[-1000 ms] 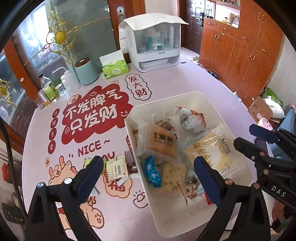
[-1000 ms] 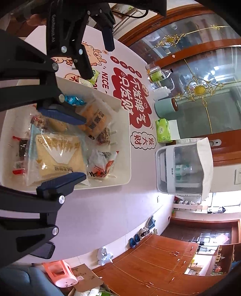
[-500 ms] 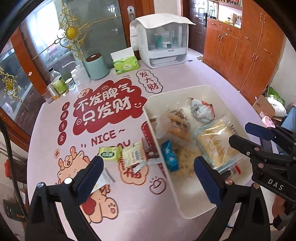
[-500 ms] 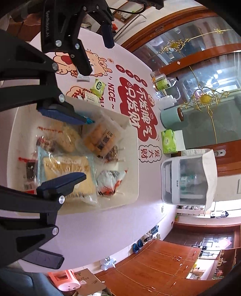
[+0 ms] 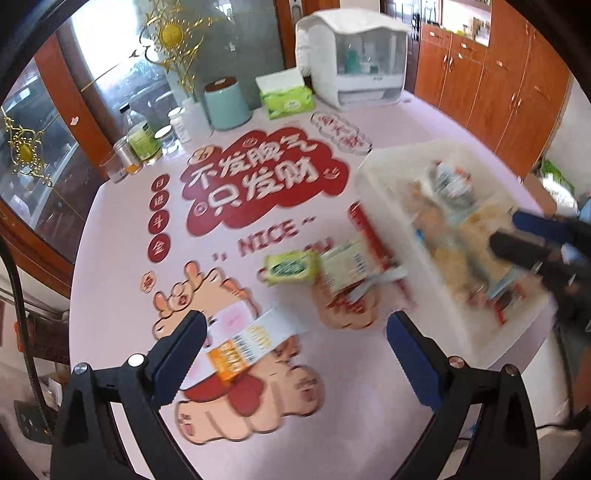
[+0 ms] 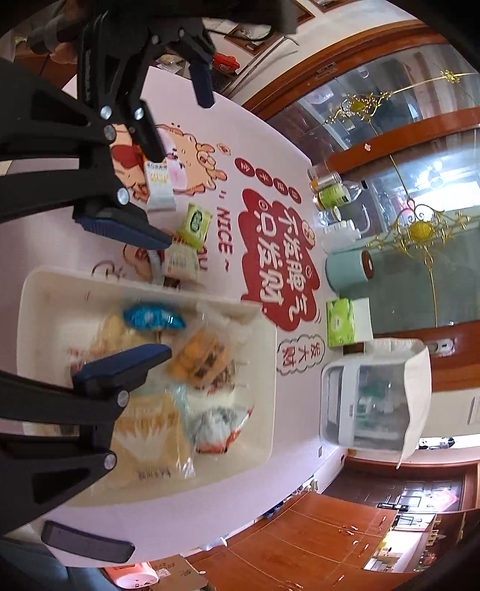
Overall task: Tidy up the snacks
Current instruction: 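Grasp the orange-white oat stick with the left gripper while the right grasps the green packet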
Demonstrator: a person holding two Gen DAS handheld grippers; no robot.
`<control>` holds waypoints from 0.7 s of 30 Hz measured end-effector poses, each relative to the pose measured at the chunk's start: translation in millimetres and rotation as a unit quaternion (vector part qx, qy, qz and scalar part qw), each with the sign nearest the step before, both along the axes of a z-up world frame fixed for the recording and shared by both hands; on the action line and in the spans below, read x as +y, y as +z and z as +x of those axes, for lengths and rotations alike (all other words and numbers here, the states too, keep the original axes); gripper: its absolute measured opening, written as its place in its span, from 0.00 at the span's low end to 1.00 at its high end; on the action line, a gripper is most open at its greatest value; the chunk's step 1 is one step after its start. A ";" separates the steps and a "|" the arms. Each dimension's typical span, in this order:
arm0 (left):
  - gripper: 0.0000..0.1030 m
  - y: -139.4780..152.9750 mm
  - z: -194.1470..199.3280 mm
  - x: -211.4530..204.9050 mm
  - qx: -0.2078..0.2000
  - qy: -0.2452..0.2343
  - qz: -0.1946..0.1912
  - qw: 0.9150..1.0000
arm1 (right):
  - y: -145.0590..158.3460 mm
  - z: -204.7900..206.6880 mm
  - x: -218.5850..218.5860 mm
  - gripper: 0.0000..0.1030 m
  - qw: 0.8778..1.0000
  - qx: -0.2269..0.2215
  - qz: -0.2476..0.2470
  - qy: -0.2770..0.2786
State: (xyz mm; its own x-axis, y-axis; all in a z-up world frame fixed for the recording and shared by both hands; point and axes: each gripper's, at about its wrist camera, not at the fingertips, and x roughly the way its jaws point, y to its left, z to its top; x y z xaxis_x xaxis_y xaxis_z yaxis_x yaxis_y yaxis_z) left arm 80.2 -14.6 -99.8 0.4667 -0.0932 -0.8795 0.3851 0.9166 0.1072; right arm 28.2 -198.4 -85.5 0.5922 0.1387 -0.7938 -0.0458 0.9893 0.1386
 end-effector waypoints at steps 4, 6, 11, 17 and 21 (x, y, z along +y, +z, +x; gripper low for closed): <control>0.95 -27.0 8.6 31.9 0.017 -0.018 0.019 1.000 | -3.9 6.6 24.4 0.52 1.000 0.003 0.003 -0.002; 0.95 -43.6 16.8 45.2 0.027 -0.022 0.032 0.999 | -8.2 9.5 36.2 0.52 1.000 0.008 0.007 -0.006; 0.95 -83.1 35.9 65.1 0.072 -0.039 0.026 0.996 | -20.8 14.0 59.1 0.52 1.000 0.018 0.011 -0.019; 0.95 -125.9 44.8 59.2 0.115 -0.089 0.027 0.989 | -35.0 16.9 78.9 0.52 0.999 0.028 0.000 -0.033; 0.93 -142.1 48.8 53.3 0.117 -0.105 0.040 0.987 | -42.1 22.1 87.9 0.52 0.999 0.031 -0.018 -0.031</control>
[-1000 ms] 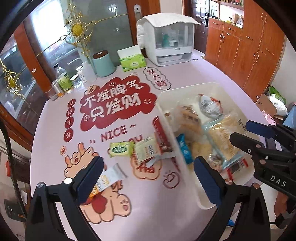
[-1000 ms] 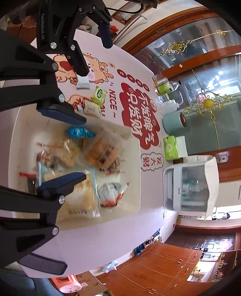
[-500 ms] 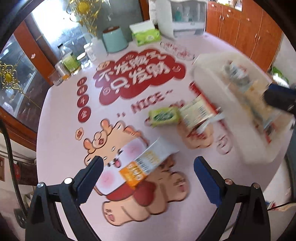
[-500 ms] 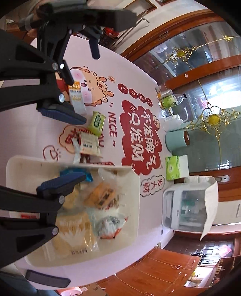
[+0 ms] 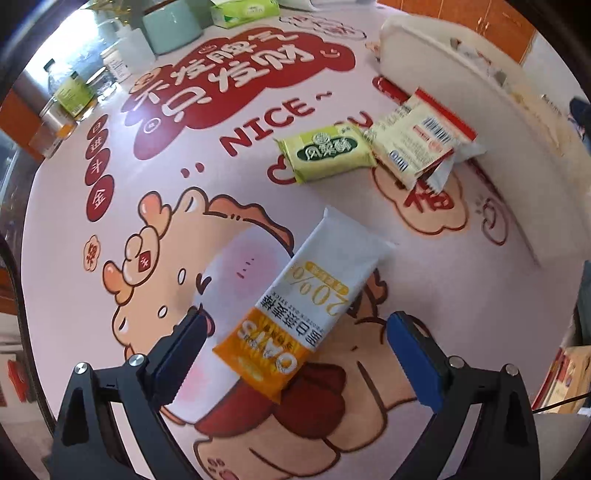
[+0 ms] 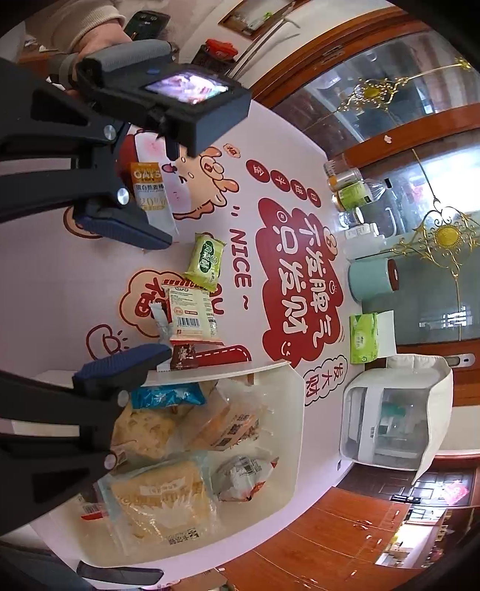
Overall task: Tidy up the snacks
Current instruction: 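Grasp the orange-white oat stick with the left gripper while the right grasps the green packet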
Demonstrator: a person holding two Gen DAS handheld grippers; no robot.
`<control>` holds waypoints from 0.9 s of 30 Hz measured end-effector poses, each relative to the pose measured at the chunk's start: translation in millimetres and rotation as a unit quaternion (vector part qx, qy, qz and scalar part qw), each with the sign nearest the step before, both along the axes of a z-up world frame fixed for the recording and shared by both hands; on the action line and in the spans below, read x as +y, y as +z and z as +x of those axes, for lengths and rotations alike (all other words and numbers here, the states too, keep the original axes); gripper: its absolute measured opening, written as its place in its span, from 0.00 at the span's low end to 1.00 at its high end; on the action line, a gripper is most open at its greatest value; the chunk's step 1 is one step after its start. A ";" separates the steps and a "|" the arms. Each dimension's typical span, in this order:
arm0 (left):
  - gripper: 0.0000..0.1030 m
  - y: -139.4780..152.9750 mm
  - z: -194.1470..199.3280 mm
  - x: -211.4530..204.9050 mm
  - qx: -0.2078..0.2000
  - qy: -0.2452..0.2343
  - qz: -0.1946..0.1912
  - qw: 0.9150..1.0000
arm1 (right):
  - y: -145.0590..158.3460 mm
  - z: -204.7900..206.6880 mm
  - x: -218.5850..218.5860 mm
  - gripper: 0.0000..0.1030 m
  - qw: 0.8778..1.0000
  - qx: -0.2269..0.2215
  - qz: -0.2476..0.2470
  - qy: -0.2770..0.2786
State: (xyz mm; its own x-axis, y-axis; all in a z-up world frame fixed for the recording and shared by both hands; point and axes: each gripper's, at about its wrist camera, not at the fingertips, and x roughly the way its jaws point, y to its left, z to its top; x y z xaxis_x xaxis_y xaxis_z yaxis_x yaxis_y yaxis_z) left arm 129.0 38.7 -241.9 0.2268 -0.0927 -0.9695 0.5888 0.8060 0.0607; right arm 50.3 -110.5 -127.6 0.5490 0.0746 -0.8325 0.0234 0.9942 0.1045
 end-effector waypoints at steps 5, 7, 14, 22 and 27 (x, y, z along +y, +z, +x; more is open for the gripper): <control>0.76 -14.3 10.8 6.2 0.023 0.015 -0.003 1.000 | -7.5 11.8 7.9 0.52 1.000 0.006 -0.014 0.018; 0.69 -13.9 15.9 13.2 0.031 0.030 -0.025 0.999 | -11.5 19.0 12.2 0.52 0.999 0.012 -0.016 0.033; 0.38 -7.2 19.1 32.4 0.022 0.065 -0.035 0.997 | -33.9 63.0 33.1 0.52 0.992 0.071 -0.018 0.100; 0.37 3.1 10.5 73.1 0.028 0.137 -0.059 0.988 | -72.1 121.8 67.4 0.52 0.971 0.140 -0.066 0.184; 0.37 12.2 1.4 96.3 0.023 0.168 -0.068 0.983 | -103.9 143.8 87.3 0.52 0.946 0.188 -0.102 0.243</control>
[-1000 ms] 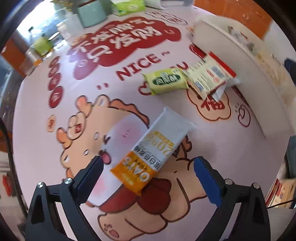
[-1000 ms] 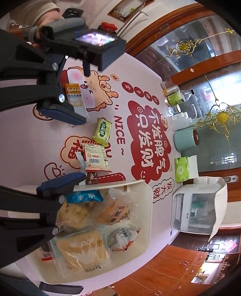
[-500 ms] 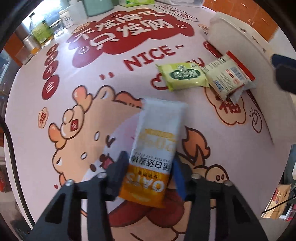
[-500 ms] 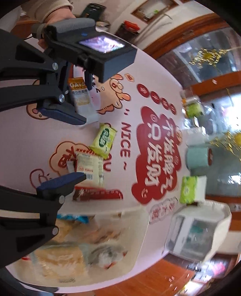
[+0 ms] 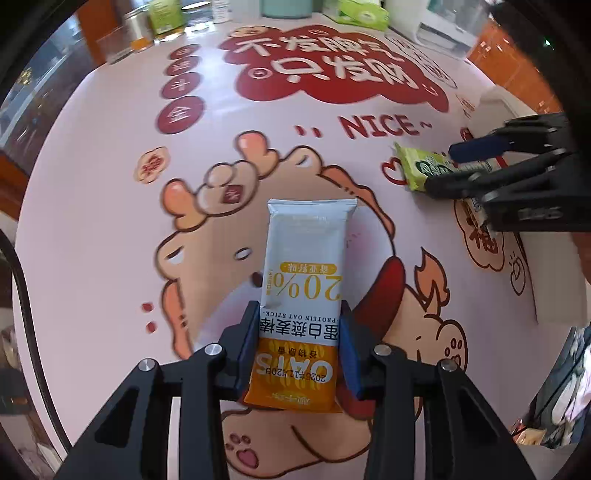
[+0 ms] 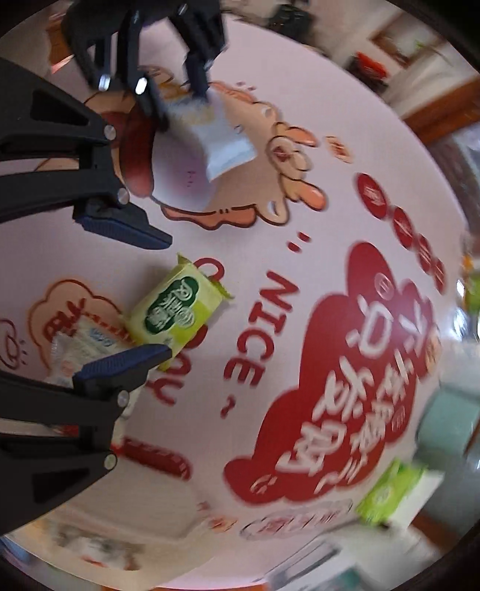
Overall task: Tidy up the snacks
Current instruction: 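Grasp the orange-white oat stick with the left gripper while the right grasps the green packet, then carry the oat stick and green packet into the white tray and release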
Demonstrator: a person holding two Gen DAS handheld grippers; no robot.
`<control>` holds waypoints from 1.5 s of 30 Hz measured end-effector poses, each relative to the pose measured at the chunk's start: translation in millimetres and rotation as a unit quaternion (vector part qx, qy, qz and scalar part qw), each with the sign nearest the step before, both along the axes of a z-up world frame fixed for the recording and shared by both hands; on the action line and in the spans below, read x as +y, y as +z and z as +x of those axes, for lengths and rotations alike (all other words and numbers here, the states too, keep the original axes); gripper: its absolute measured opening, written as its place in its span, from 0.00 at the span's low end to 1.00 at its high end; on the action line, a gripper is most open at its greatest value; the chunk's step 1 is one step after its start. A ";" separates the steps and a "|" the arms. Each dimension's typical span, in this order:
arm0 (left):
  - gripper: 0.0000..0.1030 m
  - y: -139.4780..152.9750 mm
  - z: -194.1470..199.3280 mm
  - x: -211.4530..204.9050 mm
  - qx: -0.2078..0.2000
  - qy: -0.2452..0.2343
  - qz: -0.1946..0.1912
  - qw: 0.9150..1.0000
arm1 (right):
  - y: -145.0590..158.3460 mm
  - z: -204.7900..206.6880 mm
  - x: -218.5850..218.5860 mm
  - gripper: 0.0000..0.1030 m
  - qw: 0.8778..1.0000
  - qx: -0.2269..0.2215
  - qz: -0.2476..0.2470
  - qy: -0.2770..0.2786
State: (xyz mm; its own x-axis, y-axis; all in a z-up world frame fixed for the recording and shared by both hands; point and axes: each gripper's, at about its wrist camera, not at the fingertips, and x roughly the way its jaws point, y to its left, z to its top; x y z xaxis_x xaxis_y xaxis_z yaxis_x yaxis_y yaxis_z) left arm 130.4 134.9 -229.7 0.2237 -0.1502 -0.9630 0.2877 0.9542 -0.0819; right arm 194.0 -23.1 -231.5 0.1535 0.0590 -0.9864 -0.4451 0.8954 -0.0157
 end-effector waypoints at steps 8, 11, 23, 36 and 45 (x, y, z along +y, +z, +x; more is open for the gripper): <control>0.37 12.5 -10.1 32.0 -0.006 0.056 -0.014 0.998 | -25.8 18.3 5.0 0.55 0.998 0.017 -0.037 0.043; 0.37 16.7 -14.5 34.9 -0.008 0.073 -0.015 0.997 | -26.7 24.5 -2.0 0.43 0.999 0.041 -0.006 0.029; 0.37 70.2 -21.9 -8.3 -0.053 0.059 -0.031 0.996 | 47.5 -37.0 -9.8 0.37 0.995 0.013 0.093 0.019; 0.37 165.5 -35.6 -175.8 -0.137 -0.086 -0.066 0.985 | 156.7 -158.3 -145.0 0.37 0.978 -0.110 0.142 -0.102; 0.38 211.1 -44.1 -287.7 -0.177 -0.147 -0.091 0.969 | 190.2 -195.1 -271.7 0.37 0.946 -0.183 0.143 -0.228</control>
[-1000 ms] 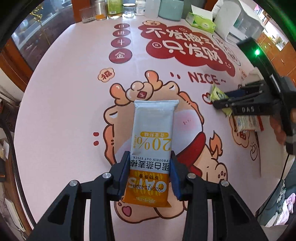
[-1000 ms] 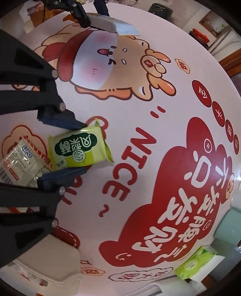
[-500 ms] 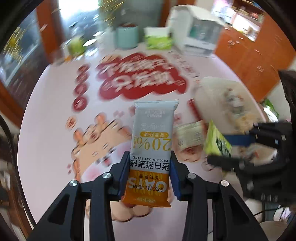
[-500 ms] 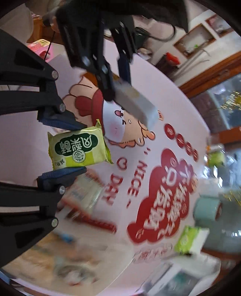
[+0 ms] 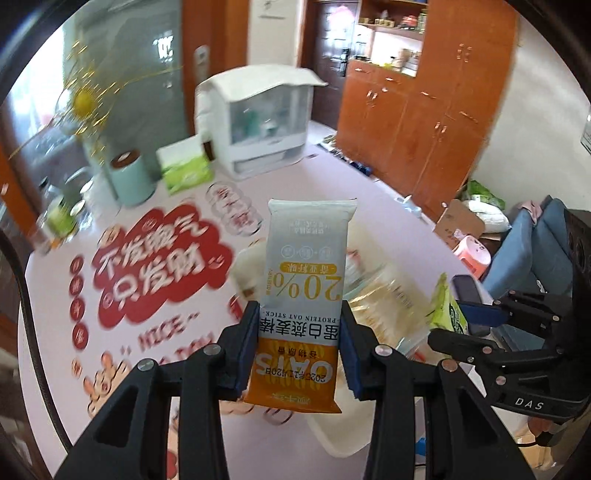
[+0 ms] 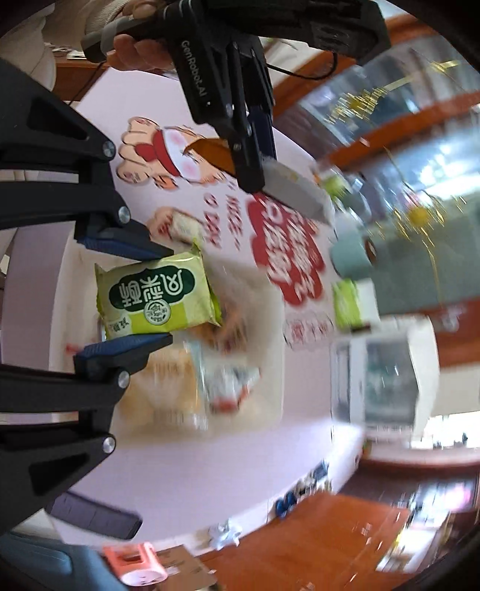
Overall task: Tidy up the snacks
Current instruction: 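Carry the oat stick and green packet into the white tray and release, then grasp the white red-edged packet with the left gripper while the right grasps the brown chocolate wrapper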
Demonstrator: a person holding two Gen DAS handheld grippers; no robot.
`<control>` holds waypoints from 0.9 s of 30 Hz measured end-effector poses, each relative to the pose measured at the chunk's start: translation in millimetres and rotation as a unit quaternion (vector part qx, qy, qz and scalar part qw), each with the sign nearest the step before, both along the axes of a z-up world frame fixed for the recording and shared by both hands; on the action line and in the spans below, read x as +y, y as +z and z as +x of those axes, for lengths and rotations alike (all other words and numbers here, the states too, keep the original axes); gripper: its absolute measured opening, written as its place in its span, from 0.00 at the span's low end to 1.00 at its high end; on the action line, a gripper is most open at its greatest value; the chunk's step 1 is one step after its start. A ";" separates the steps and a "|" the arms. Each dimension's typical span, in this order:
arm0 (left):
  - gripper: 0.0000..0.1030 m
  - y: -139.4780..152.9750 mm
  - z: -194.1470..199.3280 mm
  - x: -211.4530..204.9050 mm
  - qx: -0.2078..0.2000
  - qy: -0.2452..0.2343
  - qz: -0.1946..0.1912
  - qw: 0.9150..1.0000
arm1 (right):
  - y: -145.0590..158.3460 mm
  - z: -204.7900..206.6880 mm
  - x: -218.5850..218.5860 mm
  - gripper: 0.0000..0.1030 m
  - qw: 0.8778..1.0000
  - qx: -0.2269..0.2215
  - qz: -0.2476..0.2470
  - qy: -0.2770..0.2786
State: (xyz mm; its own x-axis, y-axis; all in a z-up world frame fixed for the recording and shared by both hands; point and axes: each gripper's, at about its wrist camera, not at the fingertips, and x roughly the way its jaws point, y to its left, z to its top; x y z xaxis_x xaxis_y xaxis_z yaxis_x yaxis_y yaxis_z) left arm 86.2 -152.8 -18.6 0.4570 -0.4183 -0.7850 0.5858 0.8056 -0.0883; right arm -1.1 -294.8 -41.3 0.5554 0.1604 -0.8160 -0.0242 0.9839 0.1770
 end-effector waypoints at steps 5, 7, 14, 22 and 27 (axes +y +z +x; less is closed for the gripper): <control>0.38 4.4 -0.8 -48.9 -0.009 -0.015 0.008 1.000 | 3.7 -3.3 -47.1 0.37 0.999 -0.018 0.013 -0.030; 0.38 1.1 -0.4 -59.0 -0.006 -0.016 0.013 1.000 | 2.9 -3.0 -58.0 0.38 0.999 -0.023 0.015 -0.034; 0.41 -20.5 6.0 -81.2 0.013 -0.007 0.052 0.999 | -14.0 7.2 -67.3 0.38 0.999 -0.007 0.030 -0.014; 0.84 -32.3 13.2 -65.4 0.021 0.044 0.066 0.997 | -33.2 19.3 -61.6 0.50 0.998 0.020 0.060 0.018; 0.84 -30.0 15.2 -45.8 0.023 0.073 0.064 0.995 | -31.8 18.7 -59.8 0.51 0.998 0.013 0.056 0.021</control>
State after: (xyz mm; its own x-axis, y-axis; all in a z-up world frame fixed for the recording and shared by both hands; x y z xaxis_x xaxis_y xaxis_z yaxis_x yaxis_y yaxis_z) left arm 101.4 -198.6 -48.6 0.4678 -0.2459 -0.8489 0.4592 0.8883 -0.0043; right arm 17.6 -354.6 -73.0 0.5245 0.2742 -0.8060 -0.0593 0.9562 0.2867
